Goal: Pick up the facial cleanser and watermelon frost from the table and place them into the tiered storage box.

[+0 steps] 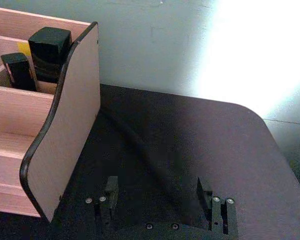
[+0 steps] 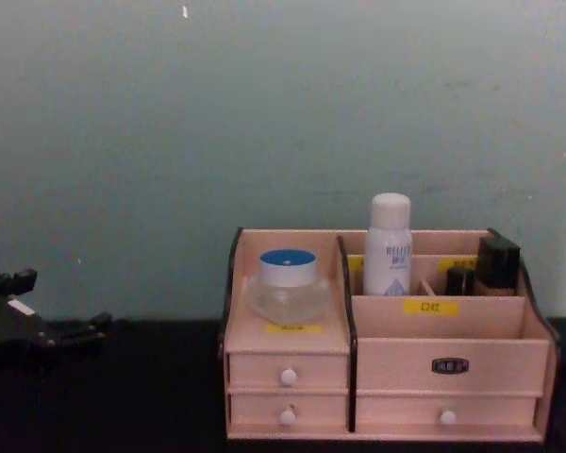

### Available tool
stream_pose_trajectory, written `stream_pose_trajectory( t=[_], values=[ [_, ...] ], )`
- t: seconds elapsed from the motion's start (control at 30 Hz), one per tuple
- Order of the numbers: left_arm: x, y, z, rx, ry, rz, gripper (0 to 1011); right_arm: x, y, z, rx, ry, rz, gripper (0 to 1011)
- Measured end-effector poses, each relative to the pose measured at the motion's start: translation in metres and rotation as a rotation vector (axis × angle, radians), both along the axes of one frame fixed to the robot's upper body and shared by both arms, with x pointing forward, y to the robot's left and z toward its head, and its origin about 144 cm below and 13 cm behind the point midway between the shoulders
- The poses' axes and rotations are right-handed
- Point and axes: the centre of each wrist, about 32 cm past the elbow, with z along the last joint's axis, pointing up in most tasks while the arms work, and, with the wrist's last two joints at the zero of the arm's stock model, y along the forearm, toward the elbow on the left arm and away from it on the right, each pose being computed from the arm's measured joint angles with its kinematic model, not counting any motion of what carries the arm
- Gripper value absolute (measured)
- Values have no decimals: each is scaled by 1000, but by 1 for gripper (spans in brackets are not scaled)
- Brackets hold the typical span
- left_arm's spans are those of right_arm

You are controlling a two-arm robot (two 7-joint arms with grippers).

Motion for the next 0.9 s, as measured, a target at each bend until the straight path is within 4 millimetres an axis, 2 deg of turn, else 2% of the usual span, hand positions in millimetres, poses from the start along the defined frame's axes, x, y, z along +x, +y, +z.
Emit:
stream_pose_trajectory(
  t=[0.9],
  values=[
    [0, 0, 0, 0, 0, 0, 1001, 0, 0, 0, 0, 0, 0, 1003]
  ],
)
